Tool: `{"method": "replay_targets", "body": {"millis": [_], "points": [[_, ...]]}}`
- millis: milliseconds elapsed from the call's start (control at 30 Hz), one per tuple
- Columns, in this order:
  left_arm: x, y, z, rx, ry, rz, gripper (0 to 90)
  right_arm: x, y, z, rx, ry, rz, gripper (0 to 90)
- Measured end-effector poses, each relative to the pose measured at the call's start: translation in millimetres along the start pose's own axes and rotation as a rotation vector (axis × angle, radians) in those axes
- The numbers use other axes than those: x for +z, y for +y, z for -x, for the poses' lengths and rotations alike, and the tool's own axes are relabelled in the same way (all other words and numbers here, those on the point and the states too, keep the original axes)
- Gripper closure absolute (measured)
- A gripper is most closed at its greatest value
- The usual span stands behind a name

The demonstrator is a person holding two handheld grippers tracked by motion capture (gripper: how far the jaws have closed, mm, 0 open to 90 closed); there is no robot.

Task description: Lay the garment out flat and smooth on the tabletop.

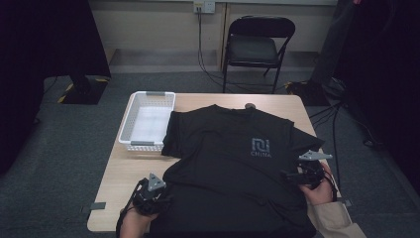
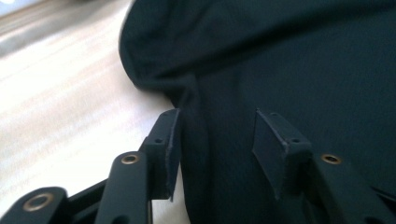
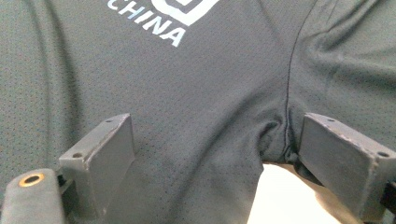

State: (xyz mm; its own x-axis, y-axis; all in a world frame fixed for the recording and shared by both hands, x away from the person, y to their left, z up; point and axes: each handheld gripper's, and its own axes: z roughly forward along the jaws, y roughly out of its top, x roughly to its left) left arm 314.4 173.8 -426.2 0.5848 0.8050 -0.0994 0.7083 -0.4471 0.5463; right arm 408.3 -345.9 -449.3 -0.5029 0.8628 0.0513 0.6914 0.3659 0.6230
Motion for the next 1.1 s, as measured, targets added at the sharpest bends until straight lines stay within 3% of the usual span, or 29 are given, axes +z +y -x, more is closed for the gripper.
{"method": "replay_targets", "body": {"millis": [33, 133, 200, 500, 600, 633, 700, 767, 900, 1000, 1100], "points": [[1.0, -1.3, 1.5, 0.017, 0.003, -0.018, 58.2, 0.0, 0.0, 0.0, 0.000, 0.000, 0.000, 9.7], [0.0, -1.3, 3.1, 0.013, -0.039, -0.024, 77.6, 0.0, 0.0, 0.0, 0.000, 0.000, 0.000, 9.7], [-0.7, -0.1, 6.7, 0.038, -0.045, -0.039, 85.6, 0.0, 0.0, 0.0, 0.000, 0.000, 0.000, 9.7], [-13.3, -16.5, -1.0, 0.001, -0.177, -0.050, 86.0, -1.2, -1.2, 0.4, -0.008, 0.007, 0.000, 9.8], [-14.9, -20.8, -6.5, -0.019, -0.194, -0.030, 80.7, -1.3, -1.2, 0.3, -0.007, 0.007, -0.001, 9.8], [-14.7, -21.1, -6.9, -0.014, -0.176, -0.018, 74.3, -1.3, -1.2, 0.3, -0.007, 0.007, -0.001, 9.8], [-11.8, -19.1, -7.9, -0.018, -0.126, -0.007, 48.0, -1.4, -1.2, 0.4, -0.007, 0.007, -0.001, 9.8], [-8.8, -14.7, -11.1, -0.035, -0.125, 0.020, 44.8, -1.5, -1.2, 0.4, -0.007, 0.007, 0.000, 10.2], [-3.7, 4.7, -18.9, -0.065, -0.065, 0.101, 40.4, -6.6, -1.6, 0.1, -0.003, 0.014, 0.011, 15.5], [6.3, 23.3, -21.9, -0.104, -0.048, 0.155, 34.6, -12.7, -2.5, -0.2, -0.008, 0.010, 0.025, 18.7], [19.6, 39.8, -13.1, -0.072, -0.059, 0.182, 30.7, -18.3, -7.0, 0.3, -0.026, 0.001, 0.029, 20.3]]}}
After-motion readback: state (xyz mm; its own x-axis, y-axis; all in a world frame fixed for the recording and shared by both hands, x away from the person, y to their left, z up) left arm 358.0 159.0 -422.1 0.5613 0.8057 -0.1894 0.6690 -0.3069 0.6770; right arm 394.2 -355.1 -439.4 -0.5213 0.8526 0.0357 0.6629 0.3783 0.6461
